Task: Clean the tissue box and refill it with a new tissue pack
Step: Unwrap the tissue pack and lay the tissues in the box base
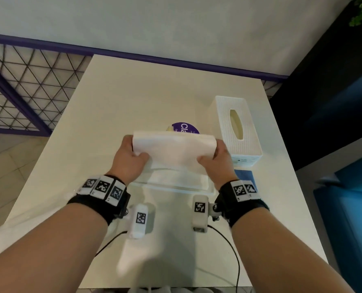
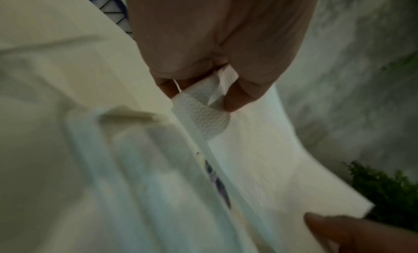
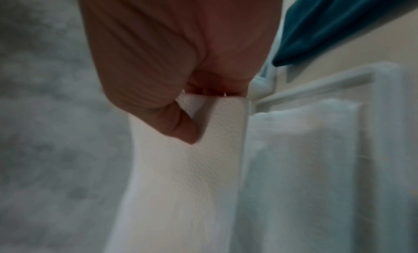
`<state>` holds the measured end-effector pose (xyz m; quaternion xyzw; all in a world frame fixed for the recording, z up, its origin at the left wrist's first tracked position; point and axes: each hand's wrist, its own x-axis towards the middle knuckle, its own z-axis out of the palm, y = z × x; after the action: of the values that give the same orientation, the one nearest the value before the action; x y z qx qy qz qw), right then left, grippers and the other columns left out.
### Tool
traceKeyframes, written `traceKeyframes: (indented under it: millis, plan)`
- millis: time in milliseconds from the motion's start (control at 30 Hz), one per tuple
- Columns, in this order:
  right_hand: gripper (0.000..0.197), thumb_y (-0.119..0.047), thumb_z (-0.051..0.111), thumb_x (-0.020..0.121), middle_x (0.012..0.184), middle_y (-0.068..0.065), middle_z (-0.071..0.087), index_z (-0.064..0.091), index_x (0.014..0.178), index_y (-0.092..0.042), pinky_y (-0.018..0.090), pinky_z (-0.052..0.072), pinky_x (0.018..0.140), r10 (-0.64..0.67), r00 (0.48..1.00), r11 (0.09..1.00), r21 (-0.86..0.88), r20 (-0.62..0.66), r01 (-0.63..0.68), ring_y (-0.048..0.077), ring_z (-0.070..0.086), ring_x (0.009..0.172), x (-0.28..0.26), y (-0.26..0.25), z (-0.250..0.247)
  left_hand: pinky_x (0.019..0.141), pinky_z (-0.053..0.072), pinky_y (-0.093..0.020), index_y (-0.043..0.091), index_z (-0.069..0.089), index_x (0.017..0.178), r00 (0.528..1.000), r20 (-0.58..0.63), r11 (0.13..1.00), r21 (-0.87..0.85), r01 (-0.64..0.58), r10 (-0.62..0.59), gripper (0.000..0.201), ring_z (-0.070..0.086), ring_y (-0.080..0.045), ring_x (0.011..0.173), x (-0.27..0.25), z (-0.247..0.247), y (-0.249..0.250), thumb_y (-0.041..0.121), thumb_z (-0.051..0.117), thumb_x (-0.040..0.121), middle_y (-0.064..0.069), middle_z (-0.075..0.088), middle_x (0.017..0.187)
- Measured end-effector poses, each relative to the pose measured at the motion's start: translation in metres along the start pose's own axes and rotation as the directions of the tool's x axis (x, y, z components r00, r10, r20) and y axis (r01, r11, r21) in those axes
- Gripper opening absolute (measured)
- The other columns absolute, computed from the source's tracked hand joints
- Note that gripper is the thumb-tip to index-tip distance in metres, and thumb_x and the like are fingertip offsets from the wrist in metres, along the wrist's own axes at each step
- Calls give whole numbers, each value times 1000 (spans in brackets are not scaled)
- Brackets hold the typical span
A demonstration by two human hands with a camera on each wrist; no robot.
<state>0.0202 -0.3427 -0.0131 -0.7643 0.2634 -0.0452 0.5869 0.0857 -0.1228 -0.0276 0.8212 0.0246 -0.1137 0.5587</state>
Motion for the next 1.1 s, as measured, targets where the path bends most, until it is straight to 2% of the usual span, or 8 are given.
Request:
traceKeyframes:
  millis: [167,400,600,800,900,967,1033,1100]
  plan:
    - [70,-4,75,74,99,4,66,42,133,-22,42,53,92,190,982,980,57,-6,-190,24,65,98,11,-1,-14,83,55,-42,17,48,125,992,66,994,-8,105,-105,50,67,-25,89,10,-9,3,14,70,80,-6,68,99]
    - [83,-20,84,54,118,10,62,45,127,-30,47,56,88,312,949,949,-39,-44,-313,29,65,100,15,26,-3,85,55,-41,14,51,127,982,81,983,72,166,-172,53,66,-25,92,6,-3,-14,18,72,79,-7,67,107]
    - [79,-21,82,66,119,10,60,40,132,-24,45,56,87,305,952,927,-218,-32,-305,27,62,102,13,24,1,90,52,-41,14,50,129,986,52,972,180,148,-160,55,64,-23,98,6,-1,-20,20,71,80,-6,65,116]
    - [66,-27,69,80,131,9,46,38,137,-20,31,44,92,98,993,867,-484,-72,-121,24,55,111,0,-3,1,81,43,-27,13,50,131,992,-106,944,329,-22,60,49,55,-13,95,0,-30,-4,27,65,87,-10,52,130]
    - [47,-22,63,84,112,2,55,49,129,-19,25,41,81,-53,998,886,-463,-18,39,14,53,91,-12,-29,21,82,39,-24,17,53,127,980,-135,935,344,-91,145,43,54,-10,98,-16,-66,5,28,66,87,-6,54,129]
    - [33,-19,60,86,92,-5,57,57,119,-18,23,42,77,-73,988,885,-449,135,126,11,53,83,-26,-40,49,88,39,-27,25,50,130,996,-20,905,420,-73,89,59,53,-12,108,-33,-94,6,40,73,78,-1,52,130]
    - [25,-15,58,86,83,-8,60,64,110,-17,21,44,77,-97,945,872,-431,313,233,11,56,82,-43,-43,84,102,36,-41,38,35,138,987,143,755,655,-40,-71,94,45,-18,125,-51,-117,0,64,77,58,4,42,140]
    - [27,-8,54,85,99,-2,68,69,106,-14,19,44,83,-135,855,815,-434,500,383,16,62,94,-59,-46,119,112,22,-52,46,12,145,949,201,521,852,-46,-244,124,29,-22,139,-65,-132,-13,72,78,44,5,25,152]
